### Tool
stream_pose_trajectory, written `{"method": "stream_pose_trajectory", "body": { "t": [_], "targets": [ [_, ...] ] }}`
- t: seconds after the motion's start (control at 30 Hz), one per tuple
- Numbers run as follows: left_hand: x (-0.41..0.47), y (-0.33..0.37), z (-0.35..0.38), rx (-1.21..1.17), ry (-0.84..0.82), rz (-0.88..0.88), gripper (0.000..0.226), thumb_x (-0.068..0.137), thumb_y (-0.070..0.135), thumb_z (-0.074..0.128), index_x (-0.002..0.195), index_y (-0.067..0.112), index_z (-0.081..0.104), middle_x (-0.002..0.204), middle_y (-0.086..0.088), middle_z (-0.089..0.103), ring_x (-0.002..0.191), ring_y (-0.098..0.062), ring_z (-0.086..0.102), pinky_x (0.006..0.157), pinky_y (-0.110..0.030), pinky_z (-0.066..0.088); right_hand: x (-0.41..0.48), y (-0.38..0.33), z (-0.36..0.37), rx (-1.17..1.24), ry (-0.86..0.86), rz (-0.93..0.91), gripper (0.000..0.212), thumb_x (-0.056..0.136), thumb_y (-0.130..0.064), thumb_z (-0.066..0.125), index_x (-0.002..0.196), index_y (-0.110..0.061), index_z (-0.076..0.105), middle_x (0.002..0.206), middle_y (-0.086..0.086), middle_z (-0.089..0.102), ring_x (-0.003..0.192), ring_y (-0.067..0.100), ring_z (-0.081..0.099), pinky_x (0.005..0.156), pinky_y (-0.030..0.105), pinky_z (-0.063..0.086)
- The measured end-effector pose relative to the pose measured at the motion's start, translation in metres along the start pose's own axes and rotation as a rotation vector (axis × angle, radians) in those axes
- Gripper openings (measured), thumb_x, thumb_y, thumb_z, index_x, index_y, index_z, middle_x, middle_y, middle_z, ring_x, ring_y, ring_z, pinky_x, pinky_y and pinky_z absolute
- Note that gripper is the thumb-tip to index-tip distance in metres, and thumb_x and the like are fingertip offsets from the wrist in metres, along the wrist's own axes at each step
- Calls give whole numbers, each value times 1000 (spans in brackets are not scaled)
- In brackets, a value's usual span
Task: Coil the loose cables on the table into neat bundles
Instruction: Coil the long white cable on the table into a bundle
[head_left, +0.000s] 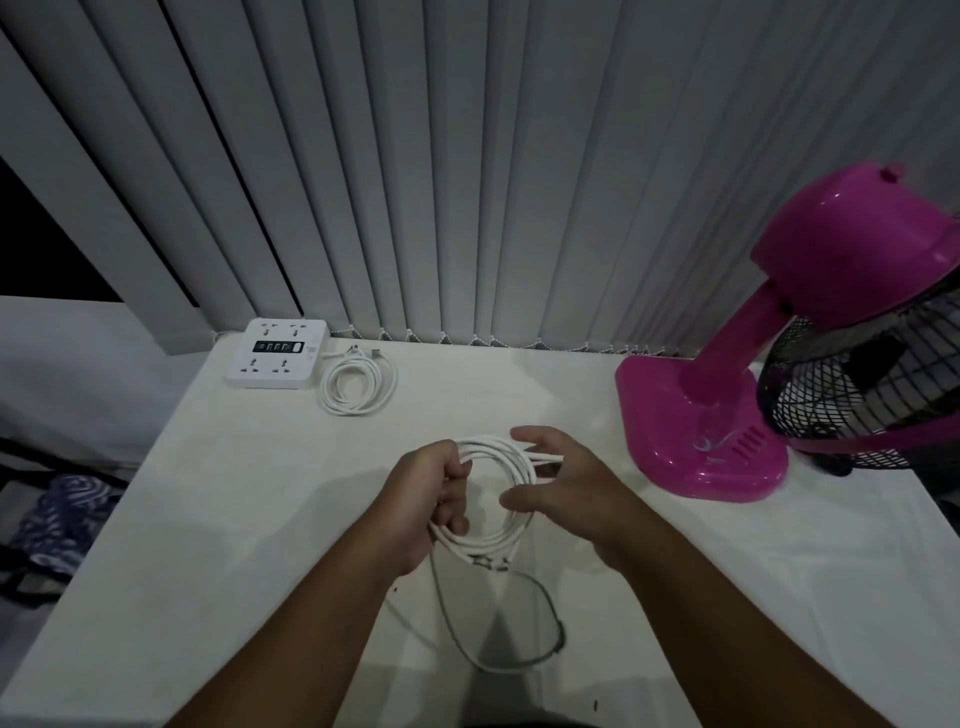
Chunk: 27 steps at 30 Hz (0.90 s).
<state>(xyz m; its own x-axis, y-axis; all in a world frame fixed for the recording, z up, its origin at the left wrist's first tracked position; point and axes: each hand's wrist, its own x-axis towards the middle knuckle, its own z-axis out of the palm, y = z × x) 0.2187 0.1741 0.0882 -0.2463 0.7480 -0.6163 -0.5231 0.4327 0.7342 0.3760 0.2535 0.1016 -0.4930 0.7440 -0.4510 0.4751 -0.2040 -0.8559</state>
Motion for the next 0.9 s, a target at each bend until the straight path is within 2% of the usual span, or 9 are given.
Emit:
{"method": "stream_pose_trajectory", "body": {
  "t": [0.2,0.27,0.37,0.47,0.53,0.63,0.7,0.77,0.9],
  "targets": [
    [-7,9,-4,198,-61,20,4,59,18,49,59,16,45,56,1,16,44,-16,12,45,-25,25,-1,-8,-16,-39,-67,-68,59,75,-23,85,128,-36,63,122,-10,63,114,6,59,81,23,51],
    [-6,6,-2,164,-134,-4,4,61,17,48,63,15,46,56,1,15,45,-16,12,45,-26,27,-1,-10,-12,-66,-144,-14,43,79,-17,75,120,-28,66,111,0,71,99,13,67,81,28,52],
    [-5,2,3,80,-176,-2,8,70,11,43,74,10,50,54,0,23,45,-16,22,48,-28,37,0,-9,1,-4,-130,76,25,81,-3,56,102,-10,67,76,10,65,67,21,61,66,35,44],
    [-5,-1,2,62,-197,10,21,69,16,54,86,6,64,60,-5,47,55,-20,48,68,-34,47,5,-6,5,181,32,153,23,81,6,44,88,-4,63,59,9,52,50,22,49,56,32,34],
    [-5,-6,-6,161,-186,17,24,70,26,63,89,13,72,73,-6,63,70,-22,61,80,-38,48,6,-2,6,416,86,209,25,83,8,42,90,-3,62,59,9,46,49,21,45,56,33,33],
    [-5,-19,-9,13,-163,17,18,82,16,55,93,10,68,78,-7,67,76,-23,68,79,-36,51,3,5,12,632,78,289,24,87,7,42,95,-4,61,61,8,46,53,20,44,59,34,37],
    [-6,-25,-5,-191,-139,-22,17,78,6,50,91,6,61,66,-6,58,65,-24,64,71,-35,52,-1,13,18,748,15,358,23,88,5,44,98,-5,62,65,9,48,59,22,47,64,33,41],
    [-5,-29,-1,-285,-108,-50,18,67,9,50,84,8,55,57,-1,41,50,-20,48,59,-32,49,-4,20,19,813,-67,383,22,88,4,48,101,-6,62,69,10,52,64,23,51,66,33,44],
    [-7,-26,-1,-186,-30,-61,12,70,10,41,75,11,52,51,4,22,41,-14,20,49,-27,33,-6,19,10,397,-152,192,24,83,1,59,102,-10,68,75,7,59,66,17,57,65,30,45]
  ]
}}
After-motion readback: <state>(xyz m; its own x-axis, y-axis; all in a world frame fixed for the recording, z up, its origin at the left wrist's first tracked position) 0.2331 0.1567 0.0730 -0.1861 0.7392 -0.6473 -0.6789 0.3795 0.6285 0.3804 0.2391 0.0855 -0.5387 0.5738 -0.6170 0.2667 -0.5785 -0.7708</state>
